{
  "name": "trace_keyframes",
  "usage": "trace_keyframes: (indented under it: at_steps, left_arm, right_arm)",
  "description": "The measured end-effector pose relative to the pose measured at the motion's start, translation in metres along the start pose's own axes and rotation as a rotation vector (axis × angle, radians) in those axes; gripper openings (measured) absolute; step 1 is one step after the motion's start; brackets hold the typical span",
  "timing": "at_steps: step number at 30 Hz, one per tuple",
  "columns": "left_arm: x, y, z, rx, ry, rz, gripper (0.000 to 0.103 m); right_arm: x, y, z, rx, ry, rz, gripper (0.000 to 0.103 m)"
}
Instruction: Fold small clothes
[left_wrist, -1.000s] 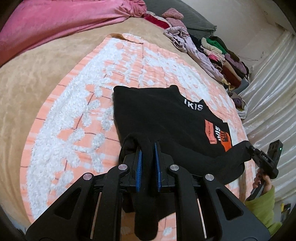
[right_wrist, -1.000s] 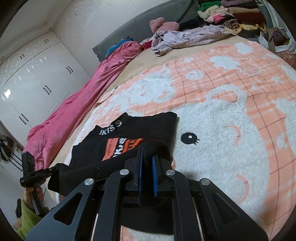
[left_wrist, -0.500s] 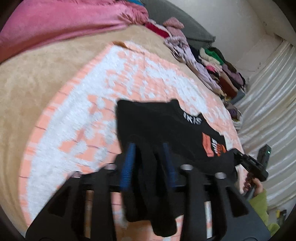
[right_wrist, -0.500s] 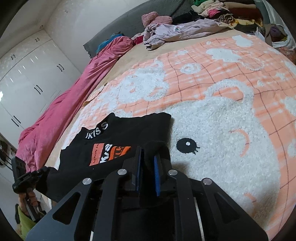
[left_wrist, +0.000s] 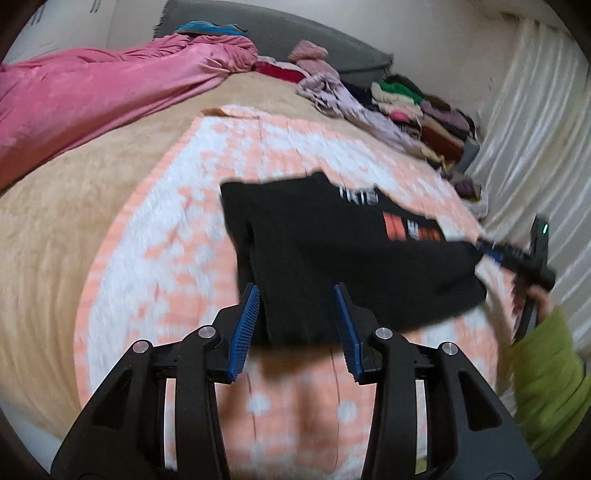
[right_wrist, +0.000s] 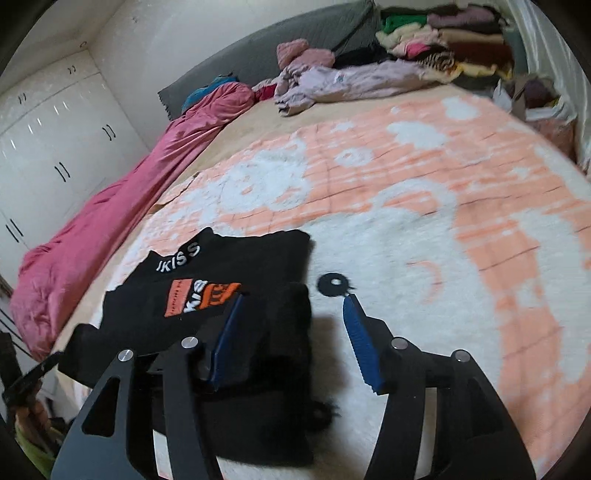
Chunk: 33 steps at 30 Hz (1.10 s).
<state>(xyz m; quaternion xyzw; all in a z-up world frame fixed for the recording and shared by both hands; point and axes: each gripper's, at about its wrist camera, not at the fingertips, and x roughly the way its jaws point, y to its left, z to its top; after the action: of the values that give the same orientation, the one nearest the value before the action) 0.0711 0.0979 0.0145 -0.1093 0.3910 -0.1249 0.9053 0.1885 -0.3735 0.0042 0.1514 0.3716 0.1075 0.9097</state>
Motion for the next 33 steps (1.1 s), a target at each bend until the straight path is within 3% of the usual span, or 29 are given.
trace_keyframes:
  at_steps: [3, 6, 8, 10, 11, 16, 23, 33]
  left_arm:
    - [0.003, -0.009, -0.023, 0.057, 0.012, 0.061, 0.032]
    - [0.013, -0.021, -0.037, 0.102, 0.052, 0.035, 0.032]
    - [0.02, -0.031, -0.043, 0.149, 0.061, 0.067, 0.032]
    - [0.028, -0.04, -0.047, 0.187, 0.069, 0.09, 0.032]
    - [0.032, -0.045, -0.049, 0.217, 0.065, 0.113, 0.032]
    - [0.043, -0.06, -0.047, 0.29, 0.047, 0.141, 0.032]
    - [0.058, -0.073, -0.03, 0.328, 0.042, 0.146, 0.032]
    - [0.071, -0.069, -0.002, 0.288, 0.023, 0.12, 0.032]
  right_arm:
    - [-0.021, 0.011, -0.012, -0.076, -0.03, -0.011, 0.055]
    - [-0.036, 0.029, -0.027, -0.173, -0.033, -0.001, 0.055]
    - [-0.039, 0.04, -0.039, -0.229, -0.002, 0.03, 0.052]
    - [-0.034, 0.05, -0.052, -0.273, 0.061, 0.07, 0.036]
    - [-0.029, 0.054, -0.059, -0.295, 0.086, 0.072, 0.033]
    - [-0.007, 0.068, -0.075, -0.342, 0.147, 0.076, 0.031]
    - [0.029, 0.085, -0.078, -0.417, 0.18, 0.008, 0.031]
    - [0.051, 0.099, -0.041, -0.368, 0.111, 0.068, 0.031]
